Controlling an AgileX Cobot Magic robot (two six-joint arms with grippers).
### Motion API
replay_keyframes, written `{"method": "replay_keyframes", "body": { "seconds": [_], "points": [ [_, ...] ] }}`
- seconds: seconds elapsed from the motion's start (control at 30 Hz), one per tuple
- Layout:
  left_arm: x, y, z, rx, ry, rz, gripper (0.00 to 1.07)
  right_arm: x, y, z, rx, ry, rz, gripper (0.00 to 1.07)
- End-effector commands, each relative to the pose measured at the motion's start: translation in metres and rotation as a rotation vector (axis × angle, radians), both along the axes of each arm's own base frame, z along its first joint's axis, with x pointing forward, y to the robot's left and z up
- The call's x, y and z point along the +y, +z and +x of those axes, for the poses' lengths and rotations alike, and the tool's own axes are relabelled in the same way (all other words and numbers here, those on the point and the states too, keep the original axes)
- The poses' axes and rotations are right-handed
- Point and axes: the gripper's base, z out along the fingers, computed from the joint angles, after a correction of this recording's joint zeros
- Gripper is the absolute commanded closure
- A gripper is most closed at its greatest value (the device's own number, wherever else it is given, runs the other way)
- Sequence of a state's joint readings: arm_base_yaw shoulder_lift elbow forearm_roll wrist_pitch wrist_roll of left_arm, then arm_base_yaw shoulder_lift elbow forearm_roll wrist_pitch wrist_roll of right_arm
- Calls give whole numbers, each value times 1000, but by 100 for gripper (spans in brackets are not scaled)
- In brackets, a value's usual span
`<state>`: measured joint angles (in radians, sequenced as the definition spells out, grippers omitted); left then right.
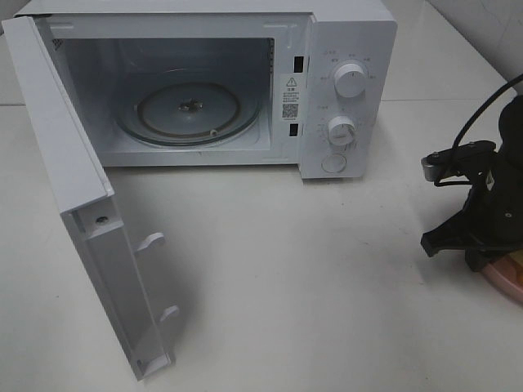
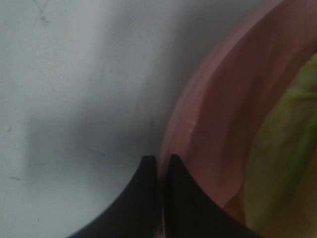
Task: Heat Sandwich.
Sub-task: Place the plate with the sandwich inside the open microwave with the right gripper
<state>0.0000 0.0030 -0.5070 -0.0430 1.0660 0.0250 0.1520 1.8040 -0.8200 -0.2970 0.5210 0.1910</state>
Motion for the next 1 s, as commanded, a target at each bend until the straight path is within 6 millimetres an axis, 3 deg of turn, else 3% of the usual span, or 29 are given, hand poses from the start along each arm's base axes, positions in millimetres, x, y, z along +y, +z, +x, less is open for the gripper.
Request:
{"method": "replay_keyframes", "body": {
  "seconds": [0.03,0.43,0.7,1.0],
  "points": [
    [0,2,-1,-7,-3,0,9,1,-1,0,4,-16,1,107],
    [0,2,-1,-7,-3,0,9,9,6,-7,36,26,-89,107],
    [0,2,-1,-7,-3,0,9,17,34,-16,-7,49,-165,107],
    [0,2,-1,-7,-3,0,9,33,51,-29,-11,107,-193,107]
  ]
}}
